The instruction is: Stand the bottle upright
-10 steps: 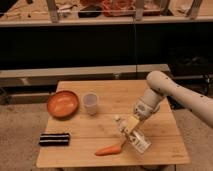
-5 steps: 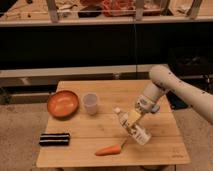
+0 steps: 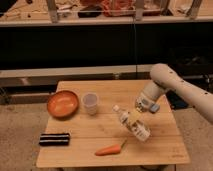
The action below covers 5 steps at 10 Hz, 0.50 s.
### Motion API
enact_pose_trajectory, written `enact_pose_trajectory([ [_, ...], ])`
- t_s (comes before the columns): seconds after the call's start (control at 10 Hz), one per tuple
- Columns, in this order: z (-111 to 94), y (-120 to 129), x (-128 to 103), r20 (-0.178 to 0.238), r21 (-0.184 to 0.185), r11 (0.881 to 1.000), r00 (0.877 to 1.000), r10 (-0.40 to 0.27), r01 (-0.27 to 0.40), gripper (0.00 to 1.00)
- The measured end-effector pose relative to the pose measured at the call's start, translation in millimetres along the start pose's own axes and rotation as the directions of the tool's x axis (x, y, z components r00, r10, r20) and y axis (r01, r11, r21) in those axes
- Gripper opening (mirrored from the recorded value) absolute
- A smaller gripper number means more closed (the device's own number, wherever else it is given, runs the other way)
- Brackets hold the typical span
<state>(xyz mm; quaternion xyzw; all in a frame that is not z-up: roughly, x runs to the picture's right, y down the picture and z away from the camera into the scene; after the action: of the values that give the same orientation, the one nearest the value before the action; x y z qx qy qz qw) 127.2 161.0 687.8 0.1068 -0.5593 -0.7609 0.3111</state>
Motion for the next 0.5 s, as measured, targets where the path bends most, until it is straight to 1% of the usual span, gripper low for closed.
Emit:
enact_pose_trajectory([
  [0.2,-0.2,-0.4,5.3,-0.022,-0.023,0.998,0.998,-0.065,0.064,0.0],
  [0.4,-2.1,-0.4,5.7,-0.047,-0.036,0.995,0.994,-0.099,0.097,0.0],
  [0.5,-3.7,-1.1,5.7,-0.076,-0.044,0.989,0.987,-0.142,0.139,0.0],
])
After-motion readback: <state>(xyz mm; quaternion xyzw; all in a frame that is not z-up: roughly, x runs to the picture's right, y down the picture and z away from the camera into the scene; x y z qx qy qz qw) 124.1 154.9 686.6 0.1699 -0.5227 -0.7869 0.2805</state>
